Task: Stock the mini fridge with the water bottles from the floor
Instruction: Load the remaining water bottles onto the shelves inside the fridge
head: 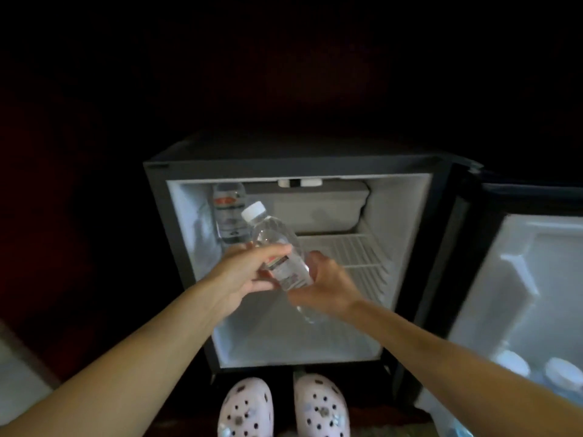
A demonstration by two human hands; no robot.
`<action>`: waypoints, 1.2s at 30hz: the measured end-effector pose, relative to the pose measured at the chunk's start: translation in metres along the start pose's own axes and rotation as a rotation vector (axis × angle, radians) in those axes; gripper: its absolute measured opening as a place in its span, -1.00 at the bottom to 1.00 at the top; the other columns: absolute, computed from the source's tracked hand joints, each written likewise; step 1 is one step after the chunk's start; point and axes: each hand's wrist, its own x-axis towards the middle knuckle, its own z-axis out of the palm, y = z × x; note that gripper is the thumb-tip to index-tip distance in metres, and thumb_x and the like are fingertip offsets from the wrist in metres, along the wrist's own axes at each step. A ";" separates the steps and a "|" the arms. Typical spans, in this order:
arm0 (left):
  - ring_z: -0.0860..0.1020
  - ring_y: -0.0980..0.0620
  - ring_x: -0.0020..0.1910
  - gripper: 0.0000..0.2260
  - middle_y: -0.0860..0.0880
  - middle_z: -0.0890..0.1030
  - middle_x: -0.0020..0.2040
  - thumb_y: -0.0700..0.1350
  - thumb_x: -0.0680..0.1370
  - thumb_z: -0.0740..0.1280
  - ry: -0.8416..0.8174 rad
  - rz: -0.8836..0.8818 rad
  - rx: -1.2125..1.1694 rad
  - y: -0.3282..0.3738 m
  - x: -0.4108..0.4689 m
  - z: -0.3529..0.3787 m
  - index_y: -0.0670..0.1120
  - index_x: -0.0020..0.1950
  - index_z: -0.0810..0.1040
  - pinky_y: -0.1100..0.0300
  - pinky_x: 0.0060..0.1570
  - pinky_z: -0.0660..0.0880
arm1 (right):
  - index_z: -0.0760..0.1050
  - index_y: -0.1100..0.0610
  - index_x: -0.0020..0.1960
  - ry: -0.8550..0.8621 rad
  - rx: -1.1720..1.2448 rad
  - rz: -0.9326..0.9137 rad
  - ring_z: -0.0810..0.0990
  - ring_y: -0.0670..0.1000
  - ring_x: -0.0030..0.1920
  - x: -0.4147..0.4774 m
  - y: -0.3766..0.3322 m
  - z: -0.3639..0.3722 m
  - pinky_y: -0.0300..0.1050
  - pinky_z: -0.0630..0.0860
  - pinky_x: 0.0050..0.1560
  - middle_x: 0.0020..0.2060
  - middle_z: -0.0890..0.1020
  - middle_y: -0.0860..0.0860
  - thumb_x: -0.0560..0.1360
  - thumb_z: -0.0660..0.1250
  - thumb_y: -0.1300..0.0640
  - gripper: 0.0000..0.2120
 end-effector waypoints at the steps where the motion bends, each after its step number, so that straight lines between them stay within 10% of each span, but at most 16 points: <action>1: 0.64 -0.06 -0.09 -0.83 -0.11 0.67 -0.11 -0.20 0.42 0.43 0.001 0.013 -0.039 0.002 0.008 -0.005 -0.12 -0.01 0.58 0.07 -0.04 0.57 | 0.37 0.04 -0.05 0.024 -0.019 0.007 0.60 0.02 -0.14 0.012 -0.003 0.002 -0.25 0.44 -0.34 -0.16 0.59 -0.02 0.27 0.45 0.05 -0.66; 12: 0.56 -0.13 -0.01 -0.77 -0.12 0.55 -0.09 -0.30 0.50 0.24 0.274 0.100 0.188 0.007 0.077 -0.022 -0.01 -0.27 0.40 0.00 0.02 0.56 | 0.32 0.17 0.13 0.310 0.137 0.081 0.57 0.13 0.07 0.103 -0.023 0.032 -0.14 0.46 -0.09 0.08 0.55 0.11 0.28 0.47 0.16 -0.50; 16: 0.55 -0.10 0.05 -0.84 -0.05 0.55 -0.08 -0.29 0.50 0.21 0.365 0.139 0.281 -0.002 0.090 -0.033 -0.06 -0.08 0.50 -0.05 0.13 0.53 | 0.21 0.11 -0.02 0.324 0.267 0.026 0.56 0.09 0.05 0.126 -0.024 0.043 -0.08 0.54 -0.02 -0.06 0.50 0.01 0.32 0.47 0.20 -0.55; 21: 0.56 -0.07 0.06 -0.79 -0.09 0.60 0.05 -0.31 0.51 0.19 0.406 0.195 0.372 -0.009 0.092 -0.037 -0.10 0.03 0.55 0.03 0.13 0.53 | 0.14 0.10 0.00 0.326 0.493 -0.044 0.45 -0.06 -0.10 0.139 -0.026 0.059 -0.54 0.37 -0.41 -0.16 0.42 -0.09 0.34 0.43 0.34 -0.51; 29: 0.51 -0.09 0.14 -0.81 -0.10 0.58 0.12 -0.28 0.53 0.17 0.408 0.150 0.479 -0.008 0.087 -0.037 -0.08 0.03 0.51 0.13 0.17 0.45 | 0.18 0.08 0.11 0.066 0.481 -0.173 0.47 -0.05 0.01 0.135 -0.019 0.058 -0.25 0.47 -0.18 -0.01 0.37 -0.01 0.33 0.38 0.40 -0.48; 36: 0.51 -0.09 0.16 -0.78 -0.10 0.54 0.16 -0.29 0.54 0.17 0.408 0.138 0.564 -0.005 0.079 -0.038 -0.11 0.13 0.48 0.09 0.18 0.47 | 0.15 0.13 0.03 0.159 0.400 -0.134 0.48 -0.02 -0.02 0.135 -0.017 0.064 -0.38 0.50 -0.24 -0.10 0.46 -0.04 0.38 0.40 0.32 -0.55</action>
